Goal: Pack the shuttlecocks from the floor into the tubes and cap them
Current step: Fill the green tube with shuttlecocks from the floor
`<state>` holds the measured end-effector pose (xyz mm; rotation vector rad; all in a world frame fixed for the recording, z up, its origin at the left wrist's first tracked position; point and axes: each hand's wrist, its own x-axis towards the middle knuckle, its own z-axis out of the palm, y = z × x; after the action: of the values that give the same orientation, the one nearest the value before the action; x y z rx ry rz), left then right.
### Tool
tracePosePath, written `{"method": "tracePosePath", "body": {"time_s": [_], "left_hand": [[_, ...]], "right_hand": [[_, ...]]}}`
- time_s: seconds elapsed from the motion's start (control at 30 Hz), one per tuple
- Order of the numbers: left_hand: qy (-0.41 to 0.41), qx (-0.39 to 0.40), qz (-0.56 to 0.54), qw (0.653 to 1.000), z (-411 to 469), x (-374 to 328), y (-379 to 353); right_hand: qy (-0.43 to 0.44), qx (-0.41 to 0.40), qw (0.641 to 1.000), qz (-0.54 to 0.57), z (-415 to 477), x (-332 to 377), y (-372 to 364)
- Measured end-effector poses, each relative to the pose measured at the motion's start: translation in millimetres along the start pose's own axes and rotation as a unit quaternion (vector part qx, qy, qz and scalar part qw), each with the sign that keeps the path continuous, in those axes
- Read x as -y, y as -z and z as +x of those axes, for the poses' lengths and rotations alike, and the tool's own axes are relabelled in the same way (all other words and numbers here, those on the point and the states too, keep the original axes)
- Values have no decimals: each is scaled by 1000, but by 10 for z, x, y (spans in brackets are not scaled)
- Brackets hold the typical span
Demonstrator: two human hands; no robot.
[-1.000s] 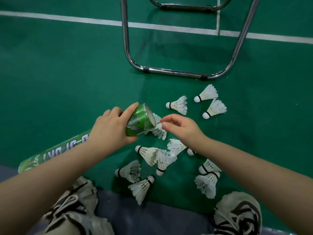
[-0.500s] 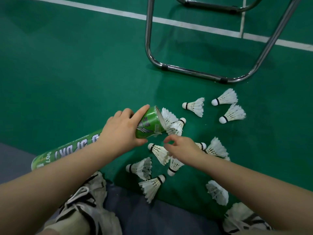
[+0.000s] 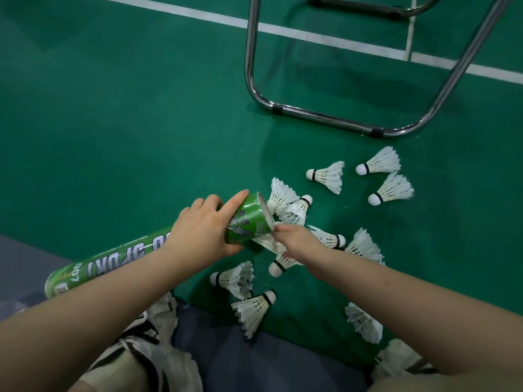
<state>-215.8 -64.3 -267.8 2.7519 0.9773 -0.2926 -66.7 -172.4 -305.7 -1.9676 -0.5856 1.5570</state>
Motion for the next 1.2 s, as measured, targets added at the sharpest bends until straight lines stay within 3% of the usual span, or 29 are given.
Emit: {"method": "tracePosePath", "body": {"time_s": [0.17, 0.33, 0.43, 0.77, 0.9, 1.07, 1.2], "left_hand": [[25, -2, 9, 1000, 47, 67, 74], [44, -9, 17, 999, 89, 99, 129], [49, -5, 15, 999, 92, 63, 149], [21, -28, -15, 999, 95, -222, 267], [17, -41, -19, 999, 91, -235, 310], [-10, -46, 7, 999, 47, -237, 275], [-6, -43, -6, 999, -28, -199, 233]], "right_hand": [[81, -86, 993, -4, -97, 53, 168], [166, -227, 959, 38, -240, 162, 428], [222, -250, 940, 61, -303, 274, 506], [311, -110, 943, 35, -526, 399, 349], [271, -64, 958, 69, -567, 461, 323], [210, 88, 969, 99, -527, 522, 264], [195, 159, 965, 76, -503, 537, 215]]}}
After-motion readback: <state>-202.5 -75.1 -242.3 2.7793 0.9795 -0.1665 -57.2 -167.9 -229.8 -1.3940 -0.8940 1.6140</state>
